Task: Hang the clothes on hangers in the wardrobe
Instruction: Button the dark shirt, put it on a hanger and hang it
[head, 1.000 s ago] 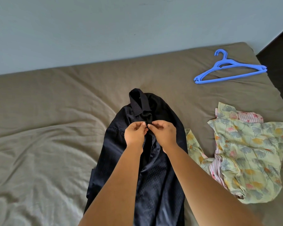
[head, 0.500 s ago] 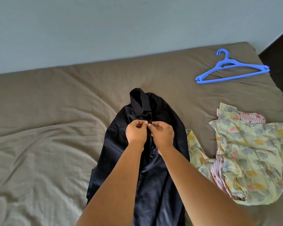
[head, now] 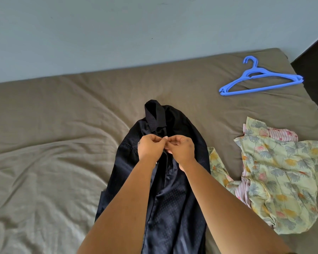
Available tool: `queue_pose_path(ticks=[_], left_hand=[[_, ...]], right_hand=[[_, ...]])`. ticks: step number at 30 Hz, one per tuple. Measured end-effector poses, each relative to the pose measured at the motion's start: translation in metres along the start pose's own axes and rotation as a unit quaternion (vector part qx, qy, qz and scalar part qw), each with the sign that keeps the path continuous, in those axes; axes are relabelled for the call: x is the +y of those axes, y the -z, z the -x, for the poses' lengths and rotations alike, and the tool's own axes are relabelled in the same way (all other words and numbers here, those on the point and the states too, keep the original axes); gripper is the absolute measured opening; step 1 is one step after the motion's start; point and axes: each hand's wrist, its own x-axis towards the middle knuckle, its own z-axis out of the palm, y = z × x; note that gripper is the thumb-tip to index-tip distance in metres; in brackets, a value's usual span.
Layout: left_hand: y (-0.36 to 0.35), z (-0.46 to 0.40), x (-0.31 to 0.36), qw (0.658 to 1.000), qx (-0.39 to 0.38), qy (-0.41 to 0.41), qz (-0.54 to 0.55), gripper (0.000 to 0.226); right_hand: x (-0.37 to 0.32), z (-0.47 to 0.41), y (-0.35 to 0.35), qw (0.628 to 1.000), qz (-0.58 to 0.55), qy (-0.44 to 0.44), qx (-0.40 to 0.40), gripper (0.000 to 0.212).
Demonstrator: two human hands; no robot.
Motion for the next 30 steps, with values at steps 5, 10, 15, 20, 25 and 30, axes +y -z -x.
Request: queue_pose_path(ticks=[5, 10, 15, 20, 25, 30], left_hand=[[0.008, -0.018, -0.004, 0.990, -0.082, 0.078, 0.082, 0.024], [0.009, -0.020, -0.020, 0.984, -0.152, 0.054, 0.068, 0.018], [0.010, -0.018, -0.063, 0.990, -0.033, 0.039, -0.134, 0.029], [0.002, -0.001, -0.100, 0.984, -0.031, -0.003, -0.176, 0.021], [-0.013, -0.010, -0.109, 0.969, -0.025, -0.014, -0.247, 0.028], [-0.030, -0.020, -0.117, 0.957, -0.012, -0.011, -0.289, 0.021]], right_hand=[[-0.003, -0.006, 0.005, 0.989, -0.085, -0.061, -0.101, 0.008], [-0.004, -0.016, 0.011, 0.937, -0.215, -0.216, -0.174, 0.010], [0.033, -0.011, 0.004, 0.985, 0.146, -0.090, -0.006, 0.024], [0.072, 0.015, -0.005, 0.959, 0.270, 0.075, 0.042, 0.013], [0.088, 0.005, -0.016, 0.934, 0.356, -0.017, 0.029, 0.038], [0.097, -0.007, -0.019, 0.863, 0.501, 0.056, 0.018, 0.038]])
